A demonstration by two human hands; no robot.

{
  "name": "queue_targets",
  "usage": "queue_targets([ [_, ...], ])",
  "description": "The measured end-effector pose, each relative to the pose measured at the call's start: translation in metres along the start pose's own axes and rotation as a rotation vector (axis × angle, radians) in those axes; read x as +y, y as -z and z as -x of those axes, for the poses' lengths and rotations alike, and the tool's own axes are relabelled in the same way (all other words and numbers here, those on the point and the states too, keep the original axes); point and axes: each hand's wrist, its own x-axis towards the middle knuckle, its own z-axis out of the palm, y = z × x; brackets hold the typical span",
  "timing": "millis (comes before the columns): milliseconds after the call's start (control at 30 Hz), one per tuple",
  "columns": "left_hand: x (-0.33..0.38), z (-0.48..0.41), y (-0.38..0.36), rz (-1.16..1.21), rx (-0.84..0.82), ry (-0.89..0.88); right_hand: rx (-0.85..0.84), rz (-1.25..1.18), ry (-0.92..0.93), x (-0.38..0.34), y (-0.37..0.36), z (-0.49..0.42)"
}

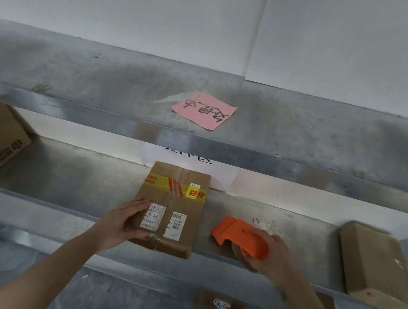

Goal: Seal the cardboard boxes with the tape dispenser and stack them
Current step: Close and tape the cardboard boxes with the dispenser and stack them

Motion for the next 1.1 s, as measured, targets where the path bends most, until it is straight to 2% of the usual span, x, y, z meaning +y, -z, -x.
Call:
queue_targets([
  [333, 0.002, 0.002, 0.003, -0.013, -0.025, 0.023, 0.024, 0.01, -0.029, 0.023, 0.007, 0.028],
  [500, 0.007, 0.0, 0.008, -0.009, -0.133, 0.07, 0.161, 0.024, 0.069, 0.006, 0.027, 0.049],
  [567, 0.02, 0.001, 0.013, 0.074, -0.122, 0.096, 0.191, -0.001, 0.146, -0.019, 0.039, 0.059],
  [667, 0.058, 0.011, 0.02, 0.253, 0.066, 0.086, 0.243, -0.088, 0.309, -0.064, 0.05, 0.07],
  [733, 0.08, 0.018, 0.023, 0.439, 0.125, 0.129, 0.244, -0.148, 0.421, -0.093, 0.051, 0.071],
  [833, 0.097, 0.024, 0.028, 0.669, -0.01, 0.227, 0.214, -0.171, 0.527, -0.131, 0.043, 0.069],
  [933, 0.098, 0.031, 0.037, 0.849, -0.164, 0.223, 0.187, -0.217, 0.559, -0.159, 0.031, 0.068],
  [1100, 0.071, 0.043, 0.054, 0.965, -0.221, 0.26, 0.202, -0.296, 0.584, -0.185, 0.004, 0.063],
])
